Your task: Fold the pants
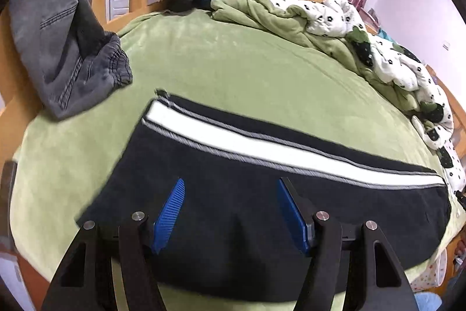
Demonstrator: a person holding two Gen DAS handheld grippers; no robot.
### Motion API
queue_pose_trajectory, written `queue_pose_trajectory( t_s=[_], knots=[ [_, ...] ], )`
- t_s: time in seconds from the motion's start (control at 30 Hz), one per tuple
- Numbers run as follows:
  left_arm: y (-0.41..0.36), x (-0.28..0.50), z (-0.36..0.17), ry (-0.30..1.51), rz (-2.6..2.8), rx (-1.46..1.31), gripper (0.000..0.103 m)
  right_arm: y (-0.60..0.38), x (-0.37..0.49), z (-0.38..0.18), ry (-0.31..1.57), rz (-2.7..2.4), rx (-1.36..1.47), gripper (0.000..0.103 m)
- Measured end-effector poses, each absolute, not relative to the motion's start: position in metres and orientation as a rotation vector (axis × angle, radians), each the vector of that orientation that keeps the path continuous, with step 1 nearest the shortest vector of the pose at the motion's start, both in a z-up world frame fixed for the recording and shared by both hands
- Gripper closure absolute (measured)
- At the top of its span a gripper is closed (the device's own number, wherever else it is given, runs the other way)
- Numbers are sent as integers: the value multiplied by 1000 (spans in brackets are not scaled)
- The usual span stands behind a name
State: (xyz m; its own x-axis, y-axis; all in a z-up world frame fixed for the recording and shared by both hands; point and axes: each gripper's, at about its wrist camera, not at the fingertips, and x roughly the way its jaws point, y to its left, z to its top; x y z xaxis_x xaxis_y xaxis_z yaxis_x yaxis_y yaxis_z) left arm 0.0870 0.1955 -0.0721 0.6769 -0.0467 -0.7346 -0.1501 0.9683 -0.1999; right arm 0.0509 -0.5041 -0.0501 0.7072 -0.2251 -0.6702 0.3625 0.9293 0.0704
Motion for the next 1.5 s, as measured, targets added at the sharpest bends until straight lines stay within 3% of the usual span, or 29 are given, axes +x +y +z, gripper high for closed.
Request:
queue_pose_trajectory(
  t_s=[0.5,0.63,0.77,0.83,0.87,0.93,1.0,1.13,1.5],
  knots=[
    [251,173,-82,848,116,-197,40,-282,197,-103,854,170,-152,60],
    [260,191,-92,871,120,-181,53,-259,219,-120,909,269,-191,63],
    [267,207,-103,895,120,-195,54,-248,230,-136,942,291,-248,64],
    [268,212,-107,904,124,-193,54,-245,231,-137,939,298,-251,68],
    [268,213,-109,908,128,-195,54,-247,231,-137,946,317,-247,75],
    [268,219,-116,933,149,-193,64,-248,229,-137,953,349,-244,92],
    [270,222,-120,939,176,-187,74,-244,228,-138,937,342,-277,95],
    [274,217,-117,913,147,-195,81,-237,225,-133,886,318,-315,99],
    [280,218,-122,871,186,-209,81,-244,237,-127,811,283,-195,100]
  ],
)
